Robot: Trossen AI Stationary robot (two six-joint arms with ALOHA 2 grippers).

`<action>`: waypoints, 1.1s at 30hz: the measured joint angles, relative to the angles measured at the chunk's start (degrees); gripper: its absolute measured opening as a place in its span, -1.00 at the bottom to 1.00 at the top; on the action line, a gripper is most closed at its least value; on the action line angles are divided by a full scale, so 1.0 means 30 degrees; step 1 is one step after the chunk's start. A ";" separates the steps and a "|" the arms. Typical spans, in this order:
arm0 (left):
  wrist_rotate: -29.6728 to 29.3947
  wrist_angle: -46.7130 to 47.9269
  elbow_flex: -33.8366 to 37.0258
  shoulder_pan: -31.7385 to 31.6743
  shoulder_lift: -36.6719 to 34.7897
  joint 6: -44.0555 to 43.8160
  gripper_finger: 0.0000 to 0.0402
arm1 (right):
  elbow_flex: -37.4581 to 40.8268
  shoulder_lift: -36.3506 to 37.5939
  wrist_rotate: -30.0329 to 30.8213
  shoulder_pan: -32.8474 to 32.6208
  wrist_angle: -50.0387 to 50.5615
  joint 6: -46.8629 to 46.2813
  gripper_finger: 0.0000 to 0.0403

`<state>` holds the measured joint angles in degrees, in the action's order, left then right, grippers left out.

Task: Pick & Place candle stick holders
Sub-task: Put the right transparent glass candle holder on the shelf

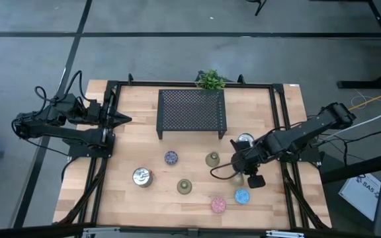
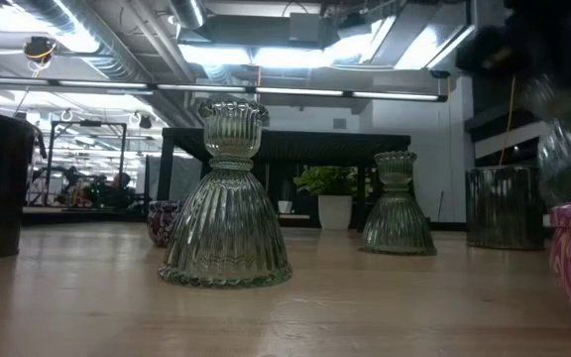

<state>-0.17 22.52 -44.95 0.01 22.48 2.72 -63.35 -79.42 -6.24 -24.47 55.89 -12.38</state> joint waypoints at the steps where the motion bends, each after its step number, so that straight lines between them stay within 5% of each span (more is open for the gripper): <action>1: -0.0004 0.0000 0.0001 0.0004 0.0000 -0.0007 -0.97 | -0.0322 0.0001 0.0005 0.0172 0.0387 0.0197 -0.87; 15: -0.0007 0.0000 0.0001 -0.0001 0.0000 -0.0007 -0.96 | -0.5118 0.0023 0.1993 0.3159 0.3122 0.3539 -0.87; 33: -0.0005 0.0000 -0.0001 0.0003 0.0000 -0.0005 -0.97 | -0.8298 -0.0026 0.9423 0.8593 0.2331 1.3848 -0.86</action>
<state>-0.18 22.52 -44.95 0.02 22.48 2.70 -88.25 -79.50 22.03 1.31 62.88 29.17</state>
